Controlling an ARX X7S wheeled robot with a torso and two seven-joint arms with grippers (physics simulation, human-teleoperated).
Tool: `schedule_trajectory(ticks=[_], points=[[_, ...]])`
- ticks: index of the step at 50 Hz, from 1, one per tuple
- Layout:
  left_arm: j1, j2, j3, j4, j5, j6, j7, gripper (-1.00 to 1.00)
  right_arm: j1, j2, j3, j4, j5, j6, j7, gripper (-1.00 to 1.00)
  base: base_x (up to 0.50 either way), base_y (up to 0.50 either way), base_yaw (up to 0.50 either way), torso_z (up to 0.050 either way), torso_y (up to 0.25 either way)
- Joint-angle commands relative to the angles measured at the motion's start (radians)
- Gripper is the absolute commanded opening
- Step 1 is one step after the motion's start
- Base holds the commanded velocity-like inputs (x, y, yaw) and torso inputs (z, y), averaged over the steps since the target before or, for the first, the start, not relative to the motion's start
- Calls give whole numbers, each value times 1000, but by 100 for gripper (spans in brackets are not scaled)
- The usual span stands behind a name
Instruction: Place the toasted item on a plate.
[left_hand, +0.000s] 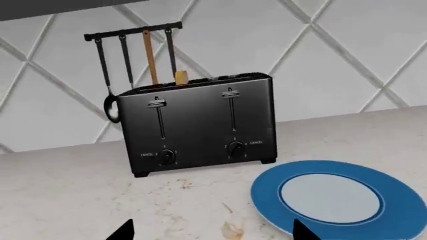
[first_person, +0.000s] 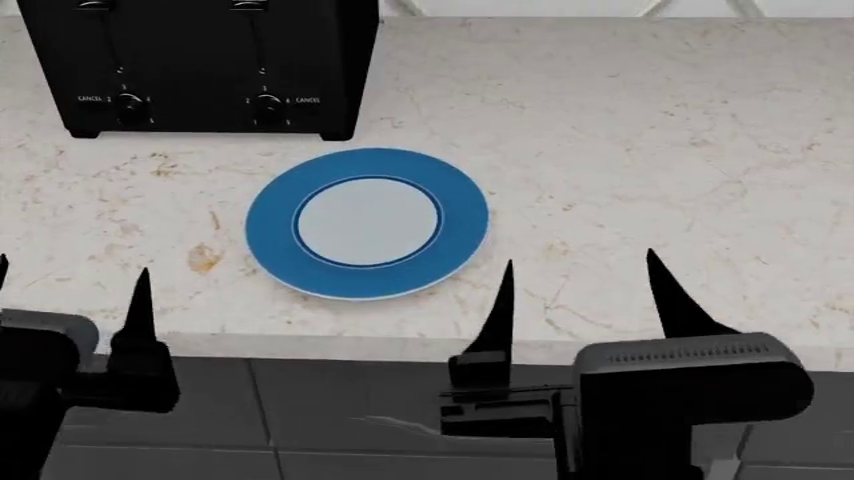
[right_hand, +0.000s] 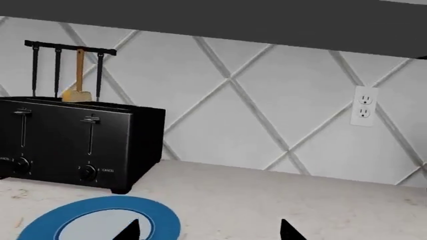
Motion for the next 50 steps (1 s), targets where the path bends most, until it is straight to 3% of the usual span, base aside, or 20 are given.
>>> schedule_trajectory(ticks=[1, 15, 40, 50], points=[[-108, -43, -1, 151, -18, -223, -10, 100, 67, 27, -4, -116, 8, 107, 6, 100, 0, 0, 0, 0, 0], [-128, -44, -6, 161, -24, -235, -19, 100, 72, 35, -4, -131, 15, 104, 13, 100, 163, 271, 0, 0, 0], [-345, -76, 0, 157, -63, -361, 18, 100, 254, 73, 6, -197, 61, 285, -2, 100, 173, 0, 0, 0, 0], [-361, -79, 0, 154, -64, -359, 14, 100, 288, 80, 5, -205, 71, 308, -5, 100, 177, 0, 0, 0, 0]])
